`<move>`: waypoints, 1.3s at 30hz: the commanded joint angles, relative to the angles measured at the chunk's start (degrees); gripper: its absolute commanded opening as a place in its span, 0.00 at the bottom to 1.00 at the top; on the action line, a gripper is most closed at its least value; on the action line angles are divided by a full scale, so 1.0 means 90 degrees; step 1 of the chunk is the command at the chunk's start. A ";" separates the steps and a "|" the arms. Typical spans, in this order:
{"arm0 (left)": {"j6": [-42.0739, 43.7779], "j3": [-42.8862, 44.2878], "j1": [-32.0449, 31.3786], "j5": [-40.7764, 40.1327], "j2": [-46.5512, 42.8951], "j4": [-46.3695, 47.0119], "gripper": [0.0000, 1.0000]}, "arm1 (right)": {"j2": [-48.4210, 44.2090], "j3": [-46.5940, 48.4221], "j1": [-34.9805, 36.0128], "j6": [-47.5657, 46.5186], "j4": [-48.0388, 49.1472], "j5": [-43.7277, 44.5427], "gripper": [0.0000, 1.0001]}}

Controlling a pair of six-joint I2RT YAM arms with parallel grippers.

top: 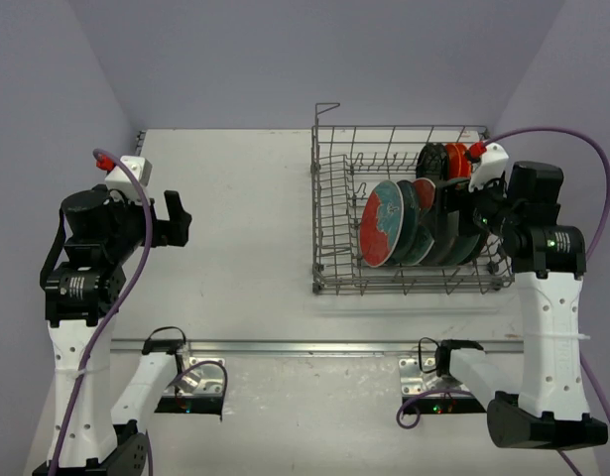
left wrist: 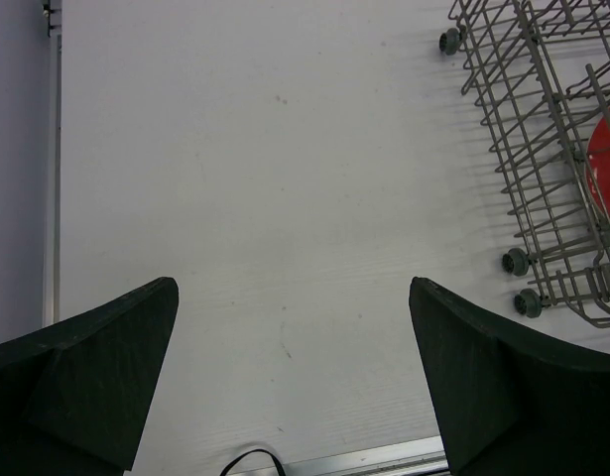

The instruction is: Unload the plates from the dish rack

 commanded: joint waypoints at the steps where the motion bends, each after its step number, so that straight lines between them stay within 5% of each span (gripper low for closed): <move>1: 0.0021 -0.0064 0.0061 -0.0175 0.0023 0.0436 1.00 | 0.0249 0.0167 0.0035 0.0211 0.0276 -0.0164 0.99; 17: -0.0398 -0.0282 0.0061 -0.1033 0.0617 0.0895 1.00 | 0.2270 0.1485 0.1749 0.0218 0.0101 0.1100 0.80; 28: -0.0418 -0.0267 0.0061 -0.1261 0.0655 0.0920 1.00 | 0.3567 0.1806 0.1876 0.0475 -0.0037 0.1597 0.54; 39: -0.0418 -0.0353 0.0064 -0.1630 0.0715 0.1060 1.00 | 0.4344 0.1453 0.1899 0.1079 -0.0049 0.1752 0.42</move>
